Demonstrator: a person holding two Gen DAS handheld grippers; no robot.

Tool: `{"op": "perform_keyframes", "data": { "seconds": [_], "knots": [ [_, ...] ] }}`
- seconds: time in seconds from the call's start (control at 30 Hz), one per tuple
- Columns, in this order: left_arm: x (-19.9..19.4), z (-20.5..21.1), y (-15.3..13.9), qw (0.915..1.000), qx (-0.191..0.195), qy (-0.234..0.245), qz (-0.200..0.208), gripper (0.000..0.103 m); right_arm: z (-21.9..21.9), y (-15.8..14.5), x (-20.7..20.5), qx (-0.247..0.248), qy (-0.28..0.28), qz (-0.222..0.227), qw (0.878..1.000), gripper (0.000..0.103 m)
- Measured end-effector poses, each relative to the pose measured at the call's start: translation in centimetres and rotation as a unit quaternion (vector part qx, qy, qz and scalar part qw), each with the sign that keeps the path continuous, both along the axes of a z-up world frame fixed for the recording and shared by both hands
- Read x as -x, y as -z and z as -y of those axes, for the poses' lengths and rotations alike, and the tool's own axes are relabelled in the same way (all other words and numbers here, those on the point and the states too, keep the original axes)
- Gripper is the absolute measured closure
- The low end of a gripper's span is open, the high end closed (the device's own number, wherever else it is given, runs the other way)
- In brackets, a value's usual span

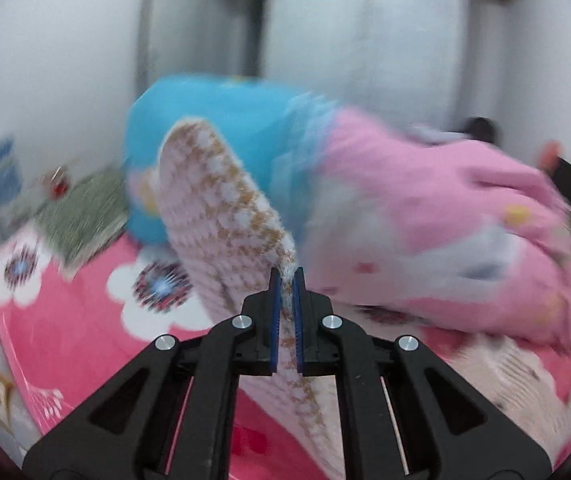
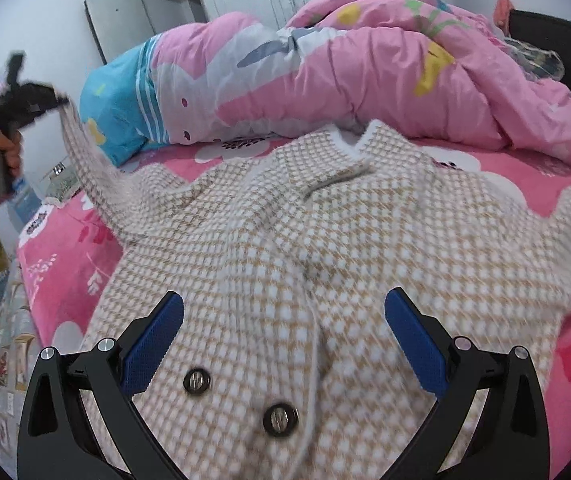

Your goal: Fold large clothes

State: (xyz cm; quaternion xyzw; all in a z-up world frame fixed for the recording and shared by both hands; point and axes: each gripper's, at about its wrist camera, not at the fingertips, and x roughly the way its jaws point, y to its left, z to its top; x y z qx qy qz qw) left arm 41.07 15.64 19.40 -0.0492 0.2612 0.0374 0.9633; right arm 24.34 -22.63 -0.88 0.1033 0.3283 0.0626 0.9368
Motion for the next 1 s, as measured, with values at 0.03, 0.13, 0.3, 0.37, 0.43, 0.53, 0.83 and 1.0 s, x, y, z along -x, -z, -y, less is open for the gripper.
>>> {"op": "perform_keyframes", "data": {
  "seconds": [0.03, 0.13, 0.3, 0.37, 0.43, 0.53, 0.83, 1.0],
  "knots": [
    [1.1, 2.0, -0.9, 0.9997, -0.006, 0.024, 0.007, 0.098, 0.5, 0.1, 1.0, -0.003, 0.004, -0.002, 1.000, 0.005],
    [5.1, 9.5, -2.1, 0.9930, -0.020, 0.116, 0.012, 0.098, 1.3, 0.0, 3.2, -0.011, 0.015, -0.006, 1.000, 0.005],
    [9.7, 19.2, 2.2, 0.9724, -0.026, 0.229, -0.035, 0.098, 2.8, 0.3, 6.3, -0.010, 0.042, -0.018, 0.999, 0.005],
    [11.4, 22.4, 6.0, 0.9621, -0.023, 0.263, -0.070, 0.097, 3.5, 0.6, 7.4, -0.006, 0.054, -0.024, 0.998, 0.005],
    [12.8, 24.8, 10.2, 0.9539, -0.036, 0.281, -0.100, 0.095, 4.2, 1.0, 8.3, -0.006, 0.064, -0.032, 0.997, 0.005],
    [14.6, 26.5, 15.7, 0.9373, -0.020, 0.310, -0.158, 0.088, 5.1, 1.8, 9.3, -0.008, 0.075, -0.044, 0.996, 0.005],
    [19.4, 20.7, 18.5, 0.9353, 0.009, 0.306, -0.177, 0.034, 7.0, 1.5, 10.6, -0.036, 0.054, -0.043, 0.997, 0.005],
    [18.8, 14.5, 16.8, 0.9629, 0.004, 0.212, -0.167, 0.033, 8.0, 0.0, 9.6, -0.095, 0.024, -0.035, 0.995, 0.005]
  ]
}}
